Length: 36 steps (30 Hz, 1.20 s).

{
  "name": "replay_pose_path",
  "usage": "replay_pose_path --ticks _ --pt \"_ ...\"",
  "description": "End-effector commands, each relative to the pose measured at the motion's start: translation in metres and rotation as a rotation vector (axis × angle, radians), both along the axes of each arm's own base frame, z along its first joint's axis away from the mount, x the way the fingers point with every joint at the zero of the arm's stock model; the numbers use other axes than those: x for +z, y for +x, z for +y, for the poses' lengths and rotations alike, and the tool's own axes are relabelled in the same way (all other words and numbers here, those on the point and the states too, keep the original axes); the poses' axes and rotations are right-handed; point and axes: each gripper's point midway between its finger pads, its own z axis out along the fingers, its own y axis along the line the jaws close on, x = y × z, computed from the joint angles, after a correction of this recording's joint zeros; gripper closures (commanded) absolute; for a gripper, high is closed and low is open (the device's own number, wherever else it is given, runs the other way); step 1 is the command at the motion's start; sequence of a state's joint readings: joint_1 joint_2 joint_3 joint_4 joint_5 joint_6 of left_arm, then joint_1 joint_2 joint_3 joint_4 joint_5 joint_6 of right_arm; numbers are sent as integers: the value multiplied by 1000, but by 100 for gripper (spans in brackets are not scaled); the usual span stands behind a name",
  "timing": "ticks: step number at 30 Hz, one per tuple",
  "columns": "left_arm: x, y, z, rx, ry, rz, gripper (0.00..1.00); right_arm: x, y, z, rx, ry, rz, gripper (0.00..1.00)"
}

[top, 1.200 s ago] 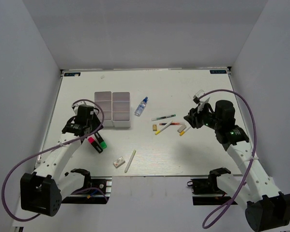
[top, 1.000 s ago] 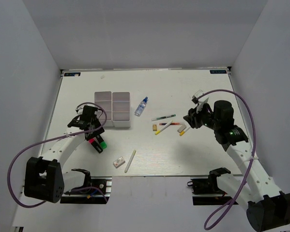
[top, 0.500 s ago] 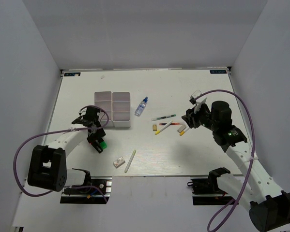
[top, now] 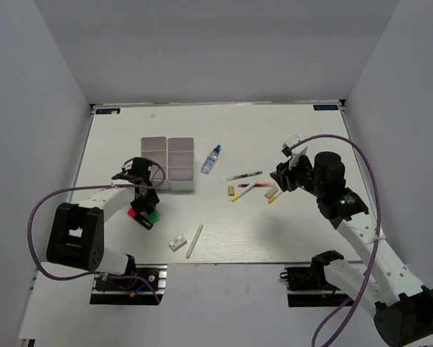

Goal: Sort the stationery into containers
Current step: Grab a piece of stationery with the left arm, then place the stationery into the container

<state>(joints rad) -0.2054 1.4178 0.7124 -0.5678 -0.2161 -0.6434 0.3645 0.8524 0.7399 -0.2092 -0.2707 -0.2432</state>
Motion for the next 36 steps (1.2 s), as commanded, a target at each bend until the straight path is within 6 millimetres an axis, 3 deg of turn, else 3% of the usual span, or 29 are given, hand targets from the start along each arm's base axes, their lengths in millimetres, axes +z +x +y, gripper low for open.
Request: replay_pose_path --ticks 1,6,7,11,14,16,21,26,29,32,36 --pt "5 9 -4 -5 -21 -23 44 16 2 2 -3 23 -64 53" --pt "9 7 -9 -30 -38 -30 67 17 0 3 0 25 -69 53" --pt "9 4 -11 -39 -36 -18 76 17 1 4 -1 25 -69 53" --pt "31 3 -23 -80 -110 -75 88 15 1 5 6 23 -63 53" --pt "63 2 -39 -181 -194 -178 96 15 -1 6 15 20 -65 53" --pt "96 4 -52 -259 -257 -284 100 15 -1 8 18 18 -64 53" --pt "156 19 -66 -324 -319 -479 100 14 -3 10 32 15 -64 53" --pt "206 64 -85 -302 -423 -704 100 14 -6 14 59 18 -72 58" --pt "241 89 -86 -245 -468 -884 100 12 -8 15 70 16 -71 69" --pt "256 109 -71 -114 -451 -977 100 13 -9 16 73 17 -76 82" --pt "259 126 -50 66 -440 -1067 100 12 -9 18 80 12 -79 85"
